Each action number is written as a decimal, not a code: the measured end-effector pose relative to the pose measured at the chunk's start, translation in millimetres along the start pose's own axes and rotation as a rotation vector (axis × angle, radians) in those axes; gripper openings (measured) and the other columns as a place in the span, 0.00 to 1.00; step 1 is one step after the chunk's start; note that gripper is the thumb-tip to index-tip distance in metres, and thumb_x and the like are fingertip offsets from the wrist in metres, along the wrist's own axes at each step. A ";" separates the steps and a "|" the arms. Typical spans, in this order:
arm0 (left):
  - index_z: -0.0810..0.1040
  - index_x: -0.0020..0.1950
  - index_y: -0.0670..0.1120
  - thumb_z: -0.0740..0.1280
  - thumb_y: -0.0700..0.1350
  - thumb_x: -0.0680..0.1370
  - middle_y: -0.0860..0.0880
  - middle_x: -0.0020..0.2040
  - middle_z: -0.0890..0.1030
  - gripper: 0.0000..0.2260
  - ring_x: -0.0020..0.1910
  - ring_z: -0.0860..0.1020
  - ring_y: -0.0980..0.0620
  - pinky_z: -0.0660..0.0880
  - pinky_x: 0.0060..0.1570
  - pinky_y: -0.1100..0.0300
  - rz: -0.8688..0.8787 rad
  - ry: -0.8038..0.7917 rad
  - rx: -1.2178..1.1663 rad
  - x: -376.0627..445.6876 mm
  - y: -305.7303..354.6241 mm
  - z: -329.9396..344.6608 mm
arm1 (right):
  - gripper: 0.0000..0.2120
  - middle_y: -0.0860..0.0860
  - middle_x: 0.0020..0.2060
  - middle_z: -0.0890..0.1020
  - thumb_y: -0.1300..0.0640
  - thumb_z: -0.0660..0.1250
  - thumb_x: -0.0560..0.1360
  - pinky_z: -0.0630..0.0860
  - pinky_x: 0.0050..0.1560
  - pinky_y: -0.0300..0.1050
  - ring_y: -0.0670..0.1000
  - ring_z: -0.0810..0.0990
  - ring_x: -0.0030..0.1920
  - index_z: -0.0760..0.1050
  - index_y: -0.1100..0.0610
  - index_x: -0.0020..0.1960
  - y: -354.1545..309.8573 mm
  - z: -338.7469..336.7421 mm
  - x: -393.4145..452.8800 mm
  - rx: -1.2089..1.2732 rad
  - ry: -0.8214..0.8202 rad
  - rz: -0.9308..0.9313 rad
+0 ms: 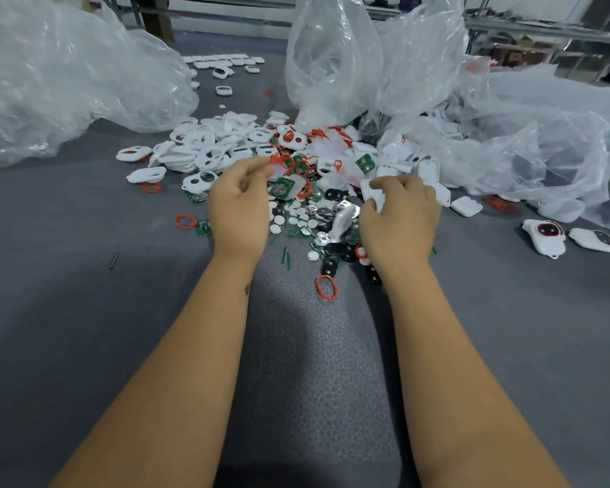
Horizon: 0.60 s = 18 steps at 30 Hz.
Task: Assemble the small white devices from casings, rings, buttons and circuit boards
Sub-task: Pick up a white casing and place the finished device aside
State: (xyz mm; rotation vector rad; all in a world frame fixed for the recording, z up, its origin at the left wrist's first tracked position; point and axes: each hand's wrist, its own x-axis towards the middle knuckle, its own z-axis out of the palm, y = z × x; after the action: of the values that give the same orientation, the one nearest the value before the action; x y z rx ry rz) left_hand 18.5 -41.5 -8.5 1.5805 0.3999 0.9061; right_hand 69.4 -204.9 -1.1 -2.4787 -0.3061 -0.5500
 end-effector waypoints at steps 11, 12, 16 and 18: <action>0.81 0.59 0.49 0.62 0.44 0.77 0.42 0.60 0.79 0.13 0.60 0.75 0.38 0.72 0.60 0.46 -0.029 -0.154 1.041 51.6 -19.7 -51.1 | 0.14 0.55 0.53 0.78 0.63 0.63 0.74 0.65 0.57 0.49 0.58 0.73 0.56 0.81 0.57 0.57 -24.5 13.0 -7.4 0.028 -0.065 -0.290; 0.82 0.57 0.51 0.64 0.45 0.77 0.43 0.58 0.80 0.11 0.58 0.76 0.39 0.73 0.58 0.46 -0.015 -0.139 1.032 51.4 -20.1 -50.8 | 0.13 0.55 0.53 0.79 0.62 0.63 0.74 0.65 0.57 0.49 0.58 0.74 0.56 0.81 0.57 0.56 -24.9 13.2 -8.1 0.039 -0.073 -0.289; 0.83 0.54 0.48 0.66 0.44 0.78 0.47 0.54 0.82 0.08 0.55 0.77 0.45 0.73 0.55 0.52 0.016 -0.053 0.813 50.0 -23.7 -51.6 | 0.11 0.55 0.50 0.80 0.63 0.63 0.75 0.69 0.56 0.52 0.59 0.75 0.54 0.82 0.58 0.53 -32.5 13.8 -14.0 0.171 -0.123 -0.348; 0.82 0.55 0.46 0.65 0.45 0.79 0.51 0.50 0.81 0.08 0.49 0.78 0.51 0.74 0.49 0.59 -0.011 0.020 0.573 53.1 -22.4 -53.0 | 0.10 0.55 0.48 0.80 0.64 0.64 0.75 0.69 0.55 0.51 0.58 0.75 0.53 0.82 0.59 0.52 -41.7 16.2 -20.0 0.234 -0.176 -0.409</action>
State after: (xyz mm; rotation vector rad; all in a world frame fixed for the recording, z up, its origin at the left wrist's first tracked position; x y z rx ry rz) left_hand 18.4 36.7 -13.2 2.0853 0.7280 0.8400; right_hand 42.9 -163.6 -1.8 -2.2447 -0.9081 -0.4272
